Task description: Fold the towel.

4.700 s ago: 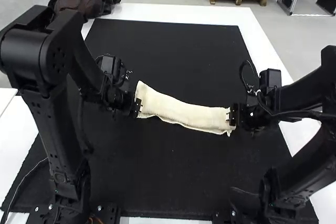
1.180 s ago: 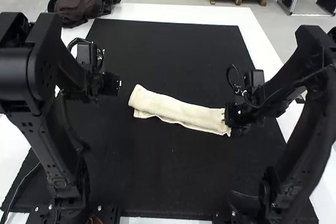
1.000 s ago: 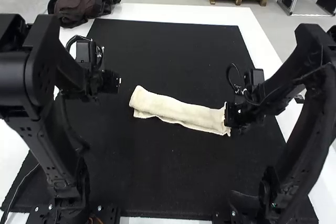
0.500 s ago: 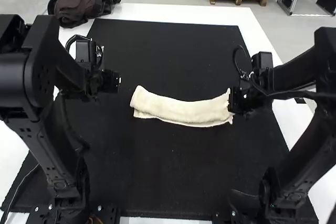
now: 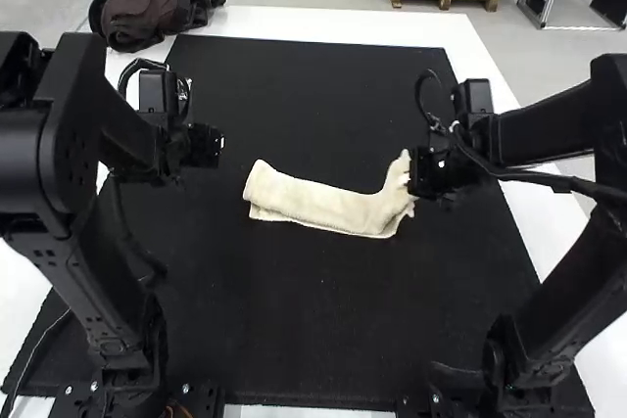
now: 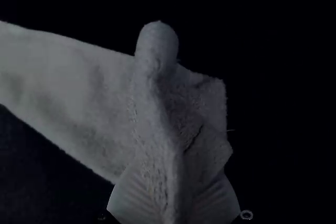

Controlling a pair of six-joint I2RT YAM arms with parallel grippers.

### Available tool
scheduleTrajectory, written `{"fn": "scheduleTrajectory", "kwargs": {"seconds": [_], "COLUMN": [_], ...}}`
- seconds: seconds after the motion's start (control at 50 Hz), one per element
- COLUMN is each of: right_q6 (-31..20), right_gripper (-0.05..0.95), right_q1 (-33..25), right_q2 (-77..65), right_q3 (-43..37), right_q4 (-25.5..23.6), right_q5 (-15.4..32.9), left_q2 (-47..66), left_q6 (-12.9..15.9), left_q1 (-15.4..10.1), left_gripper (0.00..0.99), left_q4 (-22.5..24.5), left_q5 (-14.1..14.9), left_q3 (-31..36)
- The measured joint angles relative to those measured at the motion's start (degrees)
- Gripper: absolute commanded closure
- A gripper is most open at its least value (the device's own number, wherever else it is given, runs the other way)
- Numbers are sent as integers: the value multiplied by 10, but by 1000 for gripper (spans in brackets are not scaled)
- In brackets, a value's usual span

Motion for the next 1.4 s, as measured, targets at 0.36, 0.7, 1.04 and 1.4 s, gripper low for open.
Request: {"fn": "scheduleTrajectory", "kwargs": {"seconds": [0.36,0.7,1.04,1.4], "right_q6": [34,56,75,83], "right_gripper": [925,925,925,925], "right_q1": [82,151,212,244], "right_q2": [44,110,166,221], "right_q3": [25,89,131,184], "right_q4": [34,55,77,97], "right_q5": [-8,-9,-10,-12], "left_q2": [0,-6,-22,-33], "left_q6": [-3,-7,-14,-24], "left_q1": [0,0,0,0], "left_gripper": [28,28,28,28], "left_q4": [-1,-3,-2,3], "left_q5": [-15,-29,-35,-43], "left_q3": [0,0,-25,-33]}}
